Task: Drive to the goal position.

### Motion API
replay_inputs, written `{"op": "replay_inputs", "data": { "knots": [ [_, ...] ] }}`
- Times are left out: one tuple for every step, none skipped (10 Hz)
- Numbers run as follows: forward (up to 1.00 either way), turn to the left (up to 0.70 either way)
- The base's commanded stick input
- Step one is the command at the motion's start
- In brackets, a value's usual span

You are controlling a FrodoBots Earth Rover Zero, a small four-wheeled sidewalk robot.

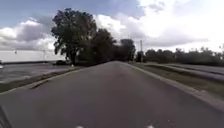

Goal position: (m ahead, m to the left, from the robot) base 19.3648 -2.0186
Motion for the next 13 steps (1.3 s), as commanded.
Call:
{"op": "replay_inputs", "data": {
  "knots": [
    [0.7, 0.0],
    [0.7, 0.0],
    [0.7, 0.0],
    [0.7, 0.0],
    [0.7, 0.0],
    [0.7, 0.0],
    [0.7, 0.0],
    [0.7, 0.0],
    [0.7, 0.0],
    [0.7, 0.0],
    [0.7, 0.0],
    [0.7, 0.0],
    [0.7, 0.0]
  ]
}}
